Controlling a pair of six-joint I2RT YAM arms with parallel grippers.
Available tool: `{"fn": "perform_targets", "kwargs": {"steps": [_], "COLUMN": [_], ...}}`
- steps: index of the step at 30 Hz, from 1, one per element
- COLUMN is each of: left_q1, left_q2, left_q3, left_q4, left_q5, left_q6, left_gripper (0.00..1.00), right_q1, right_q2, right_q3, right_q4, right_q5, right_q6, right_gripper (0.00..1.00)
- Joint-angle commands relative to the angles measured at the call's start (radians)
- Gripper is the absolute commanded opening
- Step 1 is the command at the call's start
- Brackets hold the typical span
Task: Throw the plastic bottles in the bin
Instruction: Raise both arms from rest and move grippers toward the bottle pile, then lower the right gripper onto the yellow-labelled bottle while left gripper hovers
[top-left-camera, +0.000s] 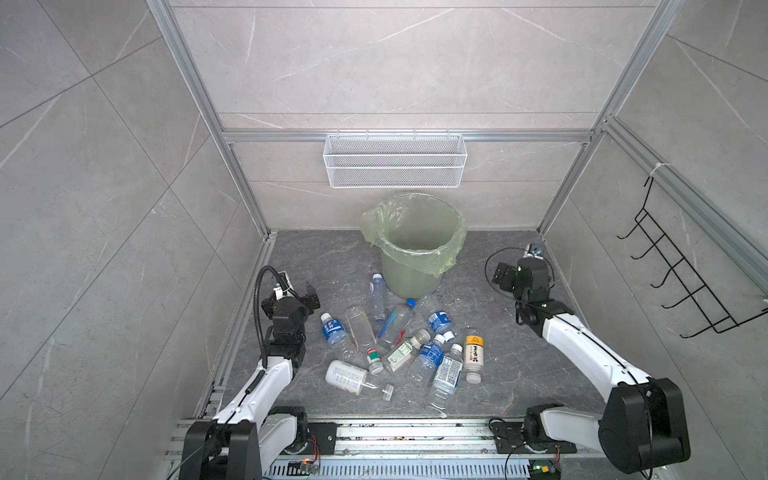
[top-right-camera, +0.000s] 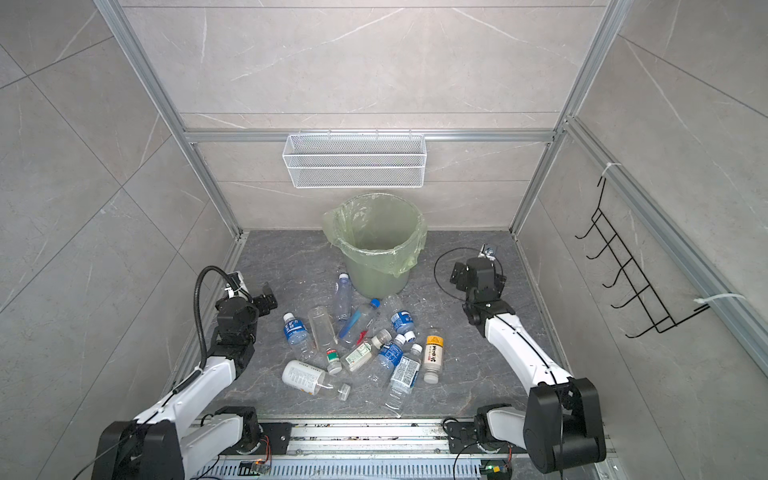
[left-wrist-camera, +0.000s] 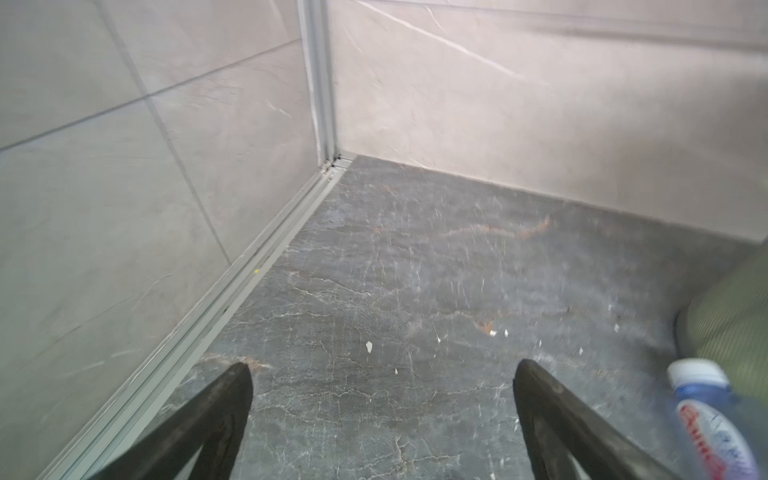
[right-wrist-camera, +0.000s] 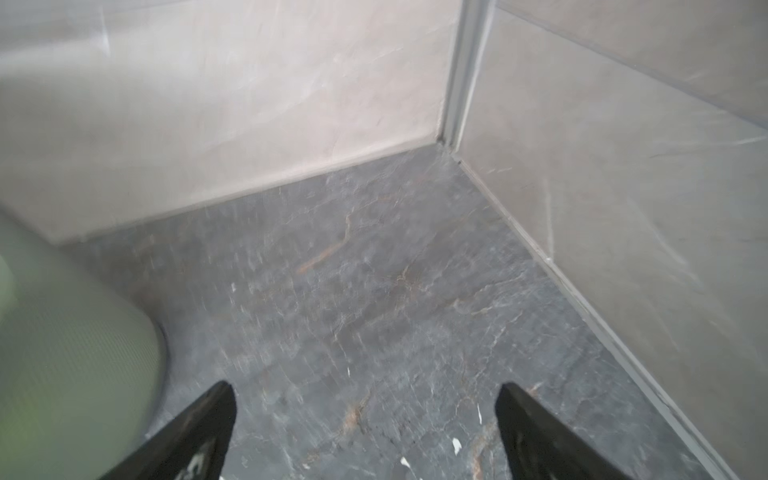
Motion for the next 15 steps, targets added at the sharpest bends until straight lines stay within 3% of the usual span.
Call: {"fn": "perform_targets", "kwargs": {"steps": [1,4,6,9,15], "left_q1": [-0.079,-0.184,-0.224,-0.252,-0.318], "left_q2": [-0.055,-0.076,-0.080,-0.091,-0.144], "left_q3": [0.054,0.091,0.140,0.181,0.190], "left_q4": [-0.171,-0.211,-0.304,-0.398,-0.513], "left_q5": [-0.071,-0.074,-0.048,0.100,0.177], "left_q6": [-0.111,-0.115,-0.172,-0.226,-0.263], "left_gripper": [1.00,1.00,1.00,1.00,0.98], "right_q1": [0.007,0.031,0.073,0.154,0.254], "right_q2": [0.014,-0.032,-0.063,-0.130,-0.253], "right_q3": [0.122,0.116,0.114,0.081,-0.048], "right_q4": [-0.406,-0.420,-0.464,-0.525,-0.548], "right_q5": [-0.030,-0.153,-0.154,-0.129,-0.229], "right_q6": [0.170,0.156,0.144,0.136,0.192], "right_gripper": [0.99,0.99,0.99,0.99,0.97]}}
